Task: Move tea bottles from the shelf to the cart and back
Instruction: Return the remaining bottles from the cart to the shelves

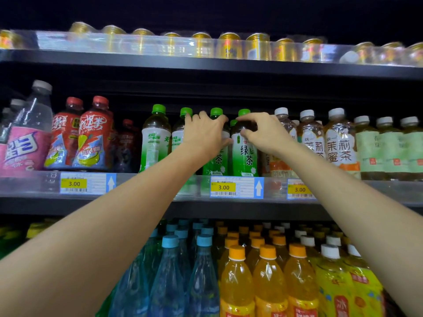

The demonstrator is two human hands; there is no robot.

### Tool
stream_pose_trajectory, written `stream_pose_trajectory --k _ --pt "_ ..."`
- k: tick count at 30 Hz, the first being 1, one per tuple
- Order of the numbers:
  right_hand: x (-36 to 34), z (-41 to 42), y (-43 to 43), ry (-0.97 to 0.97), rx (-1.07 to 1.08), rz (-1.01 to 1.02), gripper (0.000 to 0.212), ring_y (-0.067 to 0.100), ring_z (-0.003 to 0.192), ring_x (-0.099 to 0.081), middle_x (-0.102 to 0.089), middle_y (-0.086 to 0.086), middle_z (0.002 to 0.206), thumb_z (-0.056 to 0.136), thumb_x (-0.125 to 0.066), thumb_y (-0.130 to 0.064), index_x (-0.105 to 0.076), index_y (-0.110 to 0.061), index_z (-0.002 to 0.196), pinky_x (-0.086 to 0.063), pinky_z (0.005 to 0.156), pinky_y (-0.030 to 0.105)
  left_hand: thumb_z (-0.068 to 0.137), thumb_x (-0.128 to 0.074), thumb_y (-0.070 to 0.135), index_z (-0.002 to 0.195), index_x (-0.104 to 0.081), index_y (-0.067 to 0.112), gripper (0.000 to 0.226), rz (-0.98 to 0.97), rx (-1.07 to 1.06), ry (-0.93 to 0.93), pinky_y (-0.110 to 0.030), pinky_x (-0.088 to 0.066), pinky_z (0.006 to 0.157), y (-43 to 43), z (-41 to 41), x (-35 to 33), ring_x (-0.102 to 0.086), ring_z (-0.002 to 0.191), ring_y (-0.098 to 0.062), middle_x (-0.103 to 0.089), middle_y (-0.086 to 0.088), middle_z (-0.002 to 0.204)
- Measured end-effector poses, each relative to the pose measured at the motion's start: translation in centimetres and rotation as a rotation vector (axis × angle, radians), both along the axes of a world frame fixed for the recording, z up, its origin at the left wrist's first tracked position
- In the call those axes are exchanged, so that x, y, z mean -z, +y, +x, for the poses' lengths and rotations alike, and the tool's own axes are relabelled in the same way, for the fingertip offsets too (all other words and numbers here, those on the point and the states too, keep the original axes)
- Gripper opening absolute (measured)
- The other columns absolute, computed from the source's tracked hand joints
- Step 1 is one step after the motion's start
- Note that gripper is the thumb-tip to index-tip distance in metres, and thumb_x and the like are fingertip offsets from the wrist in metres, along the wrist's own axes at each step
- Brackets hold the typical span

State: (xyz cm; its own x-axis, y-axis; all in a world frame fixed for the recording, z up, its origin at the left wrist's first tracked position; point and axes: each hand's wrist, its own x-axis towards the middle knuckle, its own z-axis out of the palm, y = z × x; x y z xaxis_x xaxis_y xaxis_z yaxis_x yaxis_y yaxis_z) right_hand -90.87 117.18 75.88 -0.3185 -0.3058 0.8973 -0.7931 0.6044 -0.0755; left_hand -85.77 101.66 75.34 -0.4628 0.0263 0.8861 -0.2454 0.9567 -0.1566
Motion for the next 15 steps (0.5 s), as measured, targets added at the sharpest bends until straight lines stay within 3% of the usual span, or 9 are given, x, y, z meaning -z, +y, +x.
stream_pose_trajectory --k 4,9,12,15 --pt "0.0 -0.2 0.0 0.005 0.007 0.010 0.042 0.026 0.134 -0.047 -0.054 0.008 0.144 0.095 -0.060 -0.023 -0.058 -0.026 0.138 -0.040 0.109 0.040 0.097 -0.044 0.062 0.154 -0.029 0.032 0.066 -0.019 0.014 0.009 -0.050 -0.028 0.111 -0.3 0.0 0.3 -0.049 0.125 -0.037 -0.049 -0.019 0.135" --pt "0.2 0.2 0.1 0.058 0.033 -0.023 0.042 0.027 0.134 -0.048 -0.058 0.005 0.141 0.095 -0.060 -0.023 -0.059 -0.023 0.138 -0.041 0.108 0.040 0.101 -0.037 0.055 0.158 -0.018 0.036 0.063 -0.054 0.000 0.036 -0.058 -0.016 0.118 -1.3 0.1 1.1 -0.039 0.132 -0.038 -0.047 -0.019 0.137" --pt "0.6 0.5 0.1 0.111 0.079 -0.067 0.043 0.031 0.127 -0.050 -0.058 0.010 0.135 0.095 -0.060 -0.026 -0.057 -0.025 0.138 -0.043 0.096 0.038 0.102 -0.039 0.049 0.156 -0.025 0.032 0.059 -0.087 0.051 0.084 -0.055 -0.027 0.114 -2.3 0.8 1.4 -0.044 0.126 -0.039 -0.050 -0.018 0.132" --pt "0.8 0.7 0.1 0.138 0.097 -0.073 0.046 0.030 0.125 -0.046 -0.049 0.011 0.134 0.095 -0.060 -0.024 -0.053 -0.023 0.141 -0.039 0.083 0.033 0.101 -0.043 0.046 0.152 -0.036 0.026 0.055 -0.098 0.093 0.129 -0.047 -0.043 0.095 -3.0 1.8 1.6 -0.048 0.118 -0.037 -0.052 -0.015 0.129"
